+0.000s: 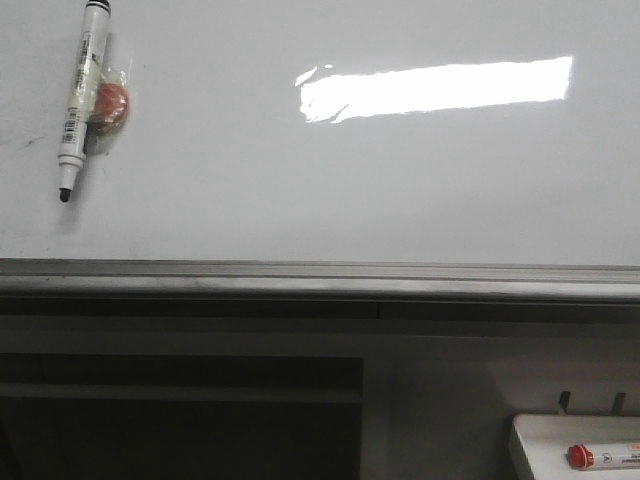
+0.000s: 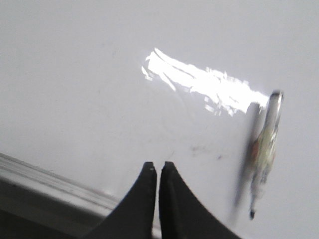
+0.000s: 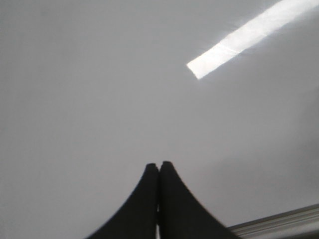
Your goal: Write number 2 on whiteboard
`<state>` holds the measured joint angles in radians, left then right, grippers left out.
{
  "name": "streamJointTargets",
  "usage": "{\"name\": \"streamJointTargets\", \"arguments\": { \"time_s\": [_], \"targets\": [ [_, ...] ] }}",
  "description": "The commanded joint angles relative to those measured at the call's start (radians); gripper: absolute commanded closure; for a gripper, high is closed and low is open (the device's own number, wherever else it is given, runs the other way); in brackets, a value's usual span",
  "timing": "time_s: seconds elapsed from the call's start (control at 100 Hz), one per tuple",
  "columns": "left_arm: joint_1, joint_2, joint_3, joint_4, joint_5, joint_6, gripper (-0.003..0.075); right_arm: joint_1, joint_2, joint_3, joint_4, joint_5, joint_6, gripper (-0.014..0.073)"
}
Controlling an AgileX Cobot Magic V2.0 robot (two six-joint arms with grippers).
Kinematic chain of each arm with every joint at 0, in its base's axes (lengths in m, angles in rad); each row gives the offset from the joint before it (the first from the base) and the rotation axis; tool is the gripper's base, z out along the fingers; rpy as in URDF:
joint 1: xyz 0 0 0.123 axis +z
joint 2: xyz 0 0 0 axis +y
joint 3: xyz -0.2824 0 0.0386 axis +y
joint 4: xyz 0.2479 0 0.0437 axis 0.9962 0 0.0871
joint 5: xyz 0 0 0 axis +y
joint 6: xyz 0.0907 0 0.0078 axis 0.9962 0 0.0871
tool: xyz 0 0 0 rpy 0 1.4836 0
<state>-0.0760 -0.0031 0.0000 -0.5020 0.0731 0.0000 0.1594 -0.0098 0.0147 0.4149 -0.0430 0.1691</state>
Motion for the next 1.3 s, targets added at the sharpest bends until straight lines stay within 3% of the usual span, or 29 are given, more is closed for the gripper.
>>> {"name": "streamJointTargets", "arguments": {
  "time_s": [0.0,0.2,0.32,0.39,0.48,0.6,0.68,0.77,0.82,0.9,0.95,1.029,1.129,1.289],
  "targets": [
    [0.002,-0.027,0.010,-0.195,-0.128,-0.011,0.0741,-0.004,-0.020,0.023,0.098,-0.089,0.001,0.0666],
    [0.002,-0.027,0.007,-0.592,-0.068,-0.011,0.0741,-0.004,-0.020,-0.002,0.117,-0.075,0.001,0.0664],
    [-0.004,-0.027,-0.037,-0.592,-0.010,0.000,0.0741,-0.004,-0.020,-0.108,0.117,0.035,0.001,0.0664],
    [-0.013,-0.027,-0.104,-0.534,0.027,0.059,0.0741,-0.004,-0.014,-0.209,0.098,0.169,-0.016,0.0664],
    [-0.016,-0.007,-0.196,-0.417,0.081,0.150,0.0741,-0.004,0.017,-0.346,0.044,0.364,-0.130,0.0664],
    [-0.016,0.095,-0.365,-0.128,0.274,0.167,0.0740,-0.004,0.097,-0.499,-0.052,0.569,-0.250,0.0644],
    [-0.016,0.221,-0.488,0.045,0.457,0.167,0.0729,-0.004,0.154,-0.556,-0.108,0.603,-0.250,0.0575],
    [-0.016,0.366,-0.601,0.170,0.622,0.196,0.0613,-0.004,0.219,-0.592,-0.119,0.596,-0.250,0.0446],
    [-0.016,0.452,-0.661,0.186,0.677,0.232,0.0472,-0.004,0.265,-0.607,-0.115,0.599,-0.250,0.0351],
    [-0.016,0.545,-0.715,0.146,0.680,0.237,0.0288,-0.004,0.318,-0.626,-0.097,0.607,-0.250,0.0251],
    [-0.024,0.588,-0.739,0.088,0.662,0.243,0.0231,-0.004,0.341,-0.635,-0.073,0.615,-0.250,0.0218],
    [-0.051,0.648,-0.753,-0.056,0.614,0.317,0.0240,-0.004,0.362,-0.641,-0.044,0.617,-0.250,0.0215],
    [-0.101,0.728,-0.753,-0.242,0.558,0.466,0.0308,-0.004,0.366,-0.641,-0.038,0.624,-0.250,0.0215],
    [-0.179,0.868,-0.753,-0.272,0.477,0.524,0.0336,-0.004,0.366,-0.641,-0.038,0.627,-0.250,0.0215]
  ]
}}
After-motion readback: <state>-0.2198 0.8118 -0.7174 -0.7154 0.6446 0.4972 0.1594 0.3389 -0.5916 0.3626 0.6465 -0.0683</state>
